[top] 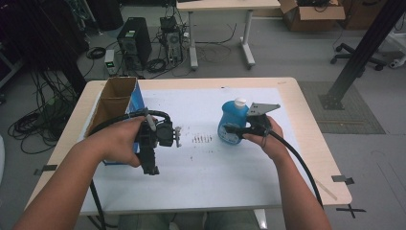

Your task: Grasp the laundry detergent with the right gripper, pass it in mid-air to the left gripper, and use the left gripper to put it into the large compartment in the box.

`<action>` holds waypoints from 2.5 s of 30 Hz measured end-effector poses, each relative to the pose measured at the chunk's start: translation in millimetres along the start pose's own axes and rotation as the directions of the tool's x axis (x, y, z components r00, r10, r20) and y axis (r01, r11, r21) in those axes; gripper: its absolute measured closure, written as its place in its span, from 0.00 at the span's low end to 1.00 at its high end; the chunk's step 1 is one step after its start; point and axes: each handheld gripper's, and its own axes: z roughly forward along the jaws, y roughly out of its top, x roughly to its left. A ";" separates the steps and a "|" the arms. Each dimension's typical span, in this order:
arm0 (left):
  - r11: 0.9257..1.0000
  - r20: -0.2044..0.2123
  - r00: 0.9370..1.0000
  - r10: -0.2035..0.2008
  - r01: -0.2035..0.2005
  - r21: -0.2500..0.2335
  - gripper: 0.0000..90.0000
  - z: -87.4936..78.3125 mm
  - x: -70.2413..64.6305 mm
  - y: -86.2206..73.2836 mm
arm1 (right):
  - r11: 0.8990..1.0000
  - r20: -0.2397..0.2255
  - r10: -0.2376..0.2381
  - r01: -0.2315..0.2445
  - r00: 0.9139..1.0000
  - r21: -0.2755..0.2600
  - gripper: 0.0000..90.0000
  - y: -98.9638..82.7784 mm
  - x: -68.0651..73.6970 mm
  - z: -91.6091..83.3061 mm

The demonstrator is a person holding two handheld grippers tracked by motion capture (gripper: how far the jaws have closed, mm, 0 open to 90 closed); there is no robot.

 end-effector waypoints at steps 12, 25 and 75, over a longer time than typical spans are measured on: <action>1.000 -0.002 1.000 0.005 -0.005 -0.011 0.00 -9.2 1.0 5.2 | 0.986 -0.144 -0.148 0.157 0.978 0.051 0.51 36.1 30.2 -32.2; 1.000 0.008 1.000 0.006 -0.006 -0.013 0.00 -16.7 0.8 11.4 | 0.966 -0.288 -0.231 0.255 0.929 0.049 0.51 37.5 76.2 -28.4; 0.998 0.028 0.997 0.068 -0.067 -0.022 0.00 -21.2 -11.2 49.8 | 0.964 -0.437 -0.223 0.264 0.871 0.033 0.51 42.3 146.5 56.8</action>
